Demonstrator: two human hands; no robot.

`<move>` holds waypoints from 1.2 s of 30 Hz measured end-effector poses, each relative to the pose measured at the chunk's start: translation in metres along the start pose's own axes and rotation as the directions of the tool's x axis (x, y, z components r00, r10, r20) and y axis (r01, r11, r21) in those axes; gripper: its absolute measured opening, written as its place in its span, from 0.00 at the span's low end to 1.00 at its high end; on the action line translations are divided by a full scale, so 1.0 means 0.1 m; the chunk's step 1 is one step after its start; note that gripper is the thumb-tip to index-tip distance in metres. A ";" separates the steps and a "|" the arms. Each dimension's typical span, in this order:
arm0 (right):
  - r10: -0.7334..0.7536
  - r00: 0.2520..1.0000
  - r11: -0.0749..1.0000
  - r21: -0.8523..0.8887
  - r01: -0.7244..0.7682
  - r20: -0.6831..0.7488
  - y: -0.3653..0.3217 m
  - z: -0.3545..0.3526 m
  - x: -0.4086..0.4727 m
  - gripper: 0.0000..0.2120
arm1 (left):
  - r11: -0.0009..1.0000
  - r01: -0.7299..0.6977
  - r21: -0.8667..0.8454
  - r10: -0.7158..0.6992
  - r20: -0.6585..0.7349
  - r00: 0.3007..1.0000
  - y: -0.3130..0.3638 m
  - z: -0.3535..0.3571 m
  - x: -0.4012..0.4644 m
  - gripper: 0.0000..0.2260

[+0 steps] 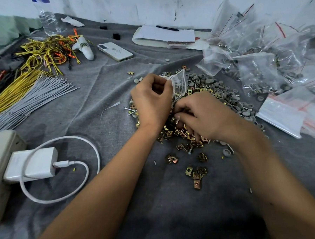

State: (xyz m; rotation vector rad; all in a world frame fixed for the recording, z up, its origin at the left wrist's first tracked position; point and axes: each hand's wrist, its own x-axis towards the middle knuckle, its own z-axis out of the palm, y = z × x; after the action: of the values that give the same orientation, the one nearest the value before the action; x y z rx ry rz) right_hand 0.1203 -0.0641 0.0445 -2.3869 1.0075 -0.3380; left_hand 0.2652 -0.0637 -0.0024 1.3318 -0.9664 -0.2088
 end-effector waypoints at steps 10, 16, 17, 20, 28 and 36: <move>0.126 0.898 0.992 0.060 -0.111 -0.422 0.12 -0.14 0.11 0.03 | 0.999 -0.042 0.023 0.037 0.183 0.982 0.01 0.03 -0.05 0.07; 0.228 0.850 0.949 0.305 -0.084 -0.474 0.21 -0.19 0.09 0.08 | 1.000 -0.025 0.016 0.022 0.170 0.985 0.01 0.02 -0.05 0.06; 0.234 0.840 0.944 0.323 -0.075 -0.489 0.21 -0.19 0.08 0.08 | 1.000 -0.021 0.016 0.018 0.169 0.986 0.01 0.03 -0.05 0.06; 0.190 0.825 0.960 0.278 -0.042 -0.533 0.20 -0.18 0.06 0.06 | 1.000 -0.023 0.019 0.020 0.168 0.986 0.01 0.03 -0.05 0.06; 0.032 0.897 0.999 0.034 -0.019 -0.441 0.11 -0.10 0.12 0.03 | 0.999 -0.041 0.009 0.039 0.156 0.987 0.00 0.02 -0.04 0.06; 0.015 0.853 0.996 -0.065 -0.057 -0.522 0.09 -0.10 0.15 0.06 | 0.999 -0.049 -0.009 0.050 0.105 0.993 0.02 0.03 -0.04 0.08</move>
State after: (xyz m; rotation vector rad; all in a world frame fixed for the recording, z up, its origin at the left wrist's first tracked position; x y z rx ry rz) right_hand 0.1210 -0.0837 0.0484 -2.3908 1.3161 -0.9926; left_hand 0.2599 -0.0625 -0.0034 1.2996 -1.0855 -0.2461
